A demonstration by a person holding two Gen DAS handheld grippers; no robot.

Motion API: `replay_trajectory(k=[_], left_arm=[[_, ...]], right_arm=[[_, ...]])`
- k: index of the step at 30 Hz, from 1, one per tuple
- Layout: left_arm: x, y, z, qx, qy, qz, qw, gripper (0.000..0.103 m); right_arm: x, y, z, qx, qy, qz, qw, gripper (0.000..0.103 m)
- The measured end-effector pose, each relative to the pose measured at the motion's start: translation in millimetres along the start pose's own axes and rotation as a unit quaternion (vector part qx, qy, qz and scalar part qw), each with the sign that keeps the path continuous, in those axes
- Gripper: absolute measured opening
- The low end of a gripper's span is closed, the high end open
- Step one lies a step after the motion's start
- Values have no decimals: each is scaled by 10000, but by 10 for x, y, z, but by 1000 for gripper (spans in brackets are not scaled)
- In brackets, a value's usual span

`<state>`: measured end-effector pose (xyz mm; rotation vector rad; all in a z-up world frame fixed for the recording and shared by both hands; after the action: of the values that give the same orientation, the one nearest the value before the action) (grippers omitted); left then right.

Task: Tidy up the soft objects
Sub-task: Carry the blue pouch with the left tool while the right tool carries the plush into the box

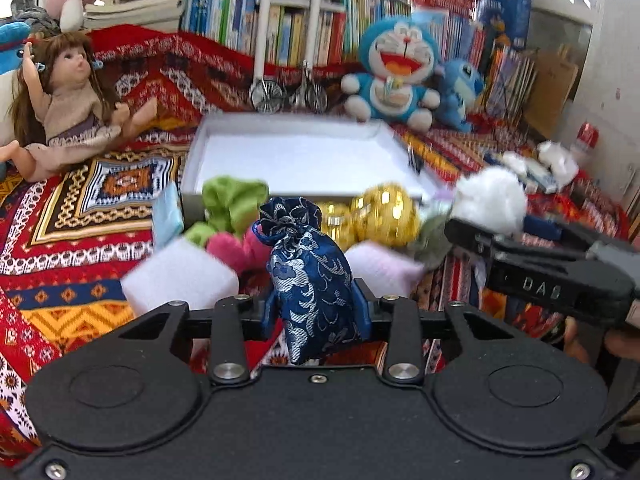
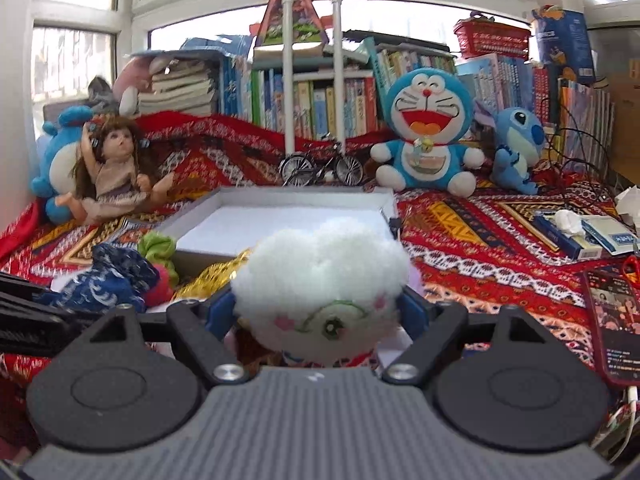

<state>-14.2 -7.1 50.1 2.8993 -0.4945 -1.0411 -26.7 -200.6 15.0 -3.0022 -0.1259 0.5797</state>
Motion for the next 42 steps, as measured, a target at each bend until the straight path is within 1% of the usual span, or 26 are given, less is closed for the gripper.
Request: replay_trajectory(k=[6,10,14,18,21,25,28,31,33,38,42], left_arm=[[-39,-152,-260,-211,238,39,9995,35],[8,-241,-456,-305,324,79,9990,35],[105,-291,-641,-376,360,100,9986,35],[220,-286,-833,-328,449,37,9984,35],[345,-281,-991,-311,445,79,9985,35],[575,-300,-1194,-383,306,216,9986,35],[763,-331,-1323,-447,151,225,9986,35],[941,-372,-1393,-525,-9,235,9983,35],[1070,-379,-1416,-559,-140,194,9981,35],[1309,-395,-1399,-622,-398,85,9972,35],[1487,-407,-1396,-692,-580,84,9959,35]], right_arm=[[35,58,-143,47,63,2,10000,81],[86,111,-272,142,68,-5,9999,81],[186,182,-406,307,-12,-108,9995,81],[329,254,-504,464,-180,-200,9986,81],[464,312,-584,564,-300,-291,9975,81],[666,396,-715,754,-541,-432,9947,81],[797,470,-825,974,-665,-648,9909,81],[906,495,-899,1040,-750,-857,9880,81],[1018,503,-925,1073,-922,-974,9851,81],[1336,580,-962,1249,-1467,-997,9762,81],[1500,596,-940,1240,-1729,-996,9720,81]])
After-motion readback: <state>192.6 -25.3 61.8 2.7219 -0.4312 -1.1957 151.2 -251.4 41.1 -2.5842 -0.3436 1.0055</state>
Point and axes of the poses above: each gripper's, at about its wrist camera, not at the fingertips, and x roughly the way its jaws point, y to its right, z to its underside, the point moved 1 cm from there along x, roughly the way its jaws point, and after that the axes turned 2 degrees about x, right-handed, at the moved point
